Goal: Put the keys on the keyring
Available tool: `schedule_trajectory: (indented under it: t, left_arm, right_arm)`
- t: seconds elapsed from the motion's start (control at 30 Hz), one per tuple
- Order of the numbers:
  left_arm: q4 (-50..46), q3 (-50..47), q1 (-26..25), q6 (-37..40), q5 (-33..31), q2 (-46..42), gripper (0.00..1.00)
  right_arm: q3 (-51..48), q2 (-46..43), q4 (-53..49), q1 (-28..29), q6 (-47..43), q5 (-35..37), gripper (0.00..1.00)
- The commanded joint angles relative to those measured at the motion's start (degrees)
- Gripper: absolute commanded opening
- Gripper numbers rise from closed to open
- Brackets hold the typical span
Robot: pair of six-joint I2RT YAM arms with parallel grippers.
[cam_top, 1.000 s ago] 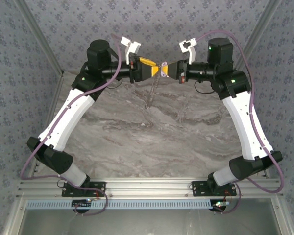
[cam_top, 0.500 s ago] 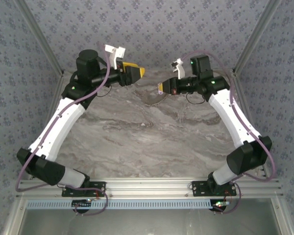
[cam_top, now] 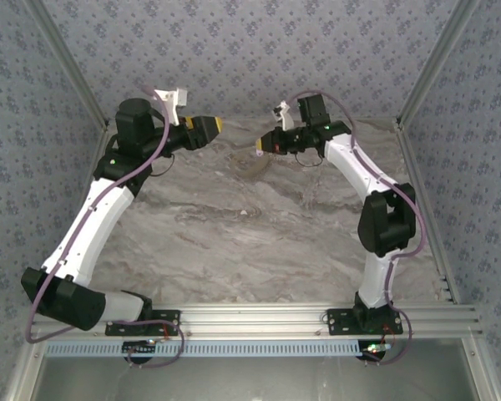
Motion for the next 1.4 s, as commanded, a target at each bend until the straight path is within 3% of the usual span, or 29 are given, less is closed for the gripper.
schedule_trajectory:
  t: [0.0,0.53,0.83,0.9,1.13,1.23,1.37]
  left_arm:
    - [1.52,-0.69,0.56,-0.82,-0.55,-1.77,0.63]
    - [4.65,-7.02,1.2,-3.75,0.89,-3.9,0.64]
    - [5.06,-13.13,1.29,-4.92,1.42,-8.86,0.64]
    - [5.59,-14.35,1.29,-5.7,1.21,-9.9,0.64]
    - [6.43,-18.23,1.24,-8.07,-0.7,-13.5,0.7]
    - [6.11,-19.08,1.2,-8.85,-1.89,-14.89,0.76]
    - [3.07,-18.43,1.06,-6.96,-4.71,-16.44,0.89]
  right_arm:
    - [2.47,0.24,2.4,0.37,0.59,-0.19,0.0]
    - [-35.17,-8.41,21.96,10.63,10.29,7.26,0.0]
    - [-43.16,-7.95,27.98,17.54,14.71,11.57,0.0]
    - [-43.74,-7.87,27.99,18.29,14.79,11.56,0.12]
    - [-45.77,-14.69,22.44,18.74,12.6,7.82,0.79]
    - [-45.47,-21.57,17.14,16.52,10.38,6.85,0.98]
    - [-43.31,-31.22,8.76,9.91,7.0,6.65,1.0]
